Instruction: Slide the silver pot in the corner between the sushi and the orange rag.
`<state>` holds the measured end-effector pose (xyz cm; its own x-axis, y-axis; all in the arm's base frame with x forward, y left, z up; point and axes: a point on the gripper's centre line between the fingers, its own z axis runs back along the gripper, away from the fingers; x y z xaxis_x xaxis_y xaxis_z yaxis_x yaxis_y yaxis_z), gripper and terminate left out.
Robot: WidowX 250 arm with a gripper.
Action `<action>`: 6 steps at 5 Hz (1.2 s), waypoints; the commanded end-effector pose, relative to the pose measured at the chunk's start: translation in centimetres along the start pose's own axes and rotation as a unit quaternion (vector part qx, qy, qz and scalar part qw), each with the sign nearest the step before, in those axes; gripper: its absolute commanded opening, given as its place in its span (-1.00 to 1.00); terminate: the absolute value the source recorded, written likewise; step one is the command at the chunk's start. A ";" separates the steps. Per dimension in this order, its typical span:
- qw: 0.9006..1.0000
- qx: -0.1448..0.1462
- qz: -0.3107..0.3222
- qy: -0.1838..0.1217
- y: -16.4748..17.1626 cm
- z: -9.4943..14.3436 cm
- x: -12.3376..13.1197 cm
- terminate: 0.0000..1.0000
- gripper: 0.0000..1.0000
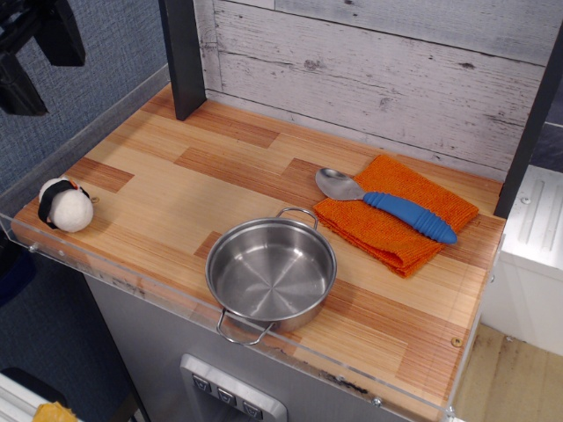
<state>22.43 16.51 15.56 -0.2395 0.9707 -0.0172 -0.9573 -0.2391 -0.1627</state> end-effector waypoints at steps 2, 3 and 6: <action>0.995 -0.002 -0.097 -0.037 1.0 -0.4 -0.2 -1.00 1.00; 0.974 0.006 -0.214 -0.079 2.2 -0.8 0.1 -1.00 1.00; 0.830 -0.008 -0.557 -0.030 -5.2 -3.3 -5.3 -1.00 1.00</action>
<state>29.18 12.91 12.33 0.7924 0.5847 0.1738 -0.5847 0.8092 -0.0565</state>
